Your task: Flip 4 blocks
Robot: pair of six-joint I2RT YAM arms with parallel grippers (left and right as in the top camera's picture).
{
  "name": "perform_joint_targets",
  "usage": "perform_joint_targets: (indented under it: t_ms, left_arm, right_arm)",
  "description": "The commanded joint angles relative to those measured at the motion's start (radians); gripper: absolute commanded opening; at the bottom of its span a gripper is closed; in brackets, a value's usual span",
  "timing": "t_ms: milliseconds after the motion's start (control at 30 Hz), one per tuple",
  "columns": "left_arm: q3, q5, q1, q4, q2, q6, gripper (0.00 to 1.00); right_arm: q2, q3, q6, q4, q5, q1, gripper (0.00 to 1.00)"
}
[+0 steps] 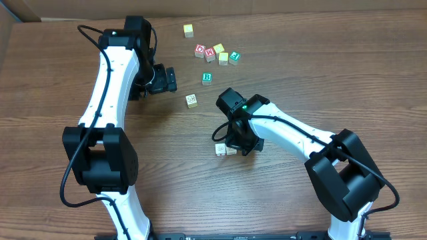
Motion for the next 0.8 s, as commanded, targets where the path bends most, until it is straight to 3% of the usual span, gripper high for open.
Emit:
perform_joint_targets:
  t_ms: [0,567,767]
  left_arm:
    - [-0.001,0.004,-0.009,0.0,-0.021,-0.021,1.0]
    - [-0.001,0.004,-0.009,0.0,-0.021,-0.021,1.0]
    - [-0.001,0.005,-0.009,0.0,-0.021,-0.021,1.0]
  right_arm:
    - [-0.029,0.002,0.008,0.005,-0.041,0.002,0.04]
    - [-0.029,0.002,0.008,0.0,-0.104,0.002,0.04]
    - [-0.029,0.002,-0.002,-0.027,-0.028,-0.03,0.04]
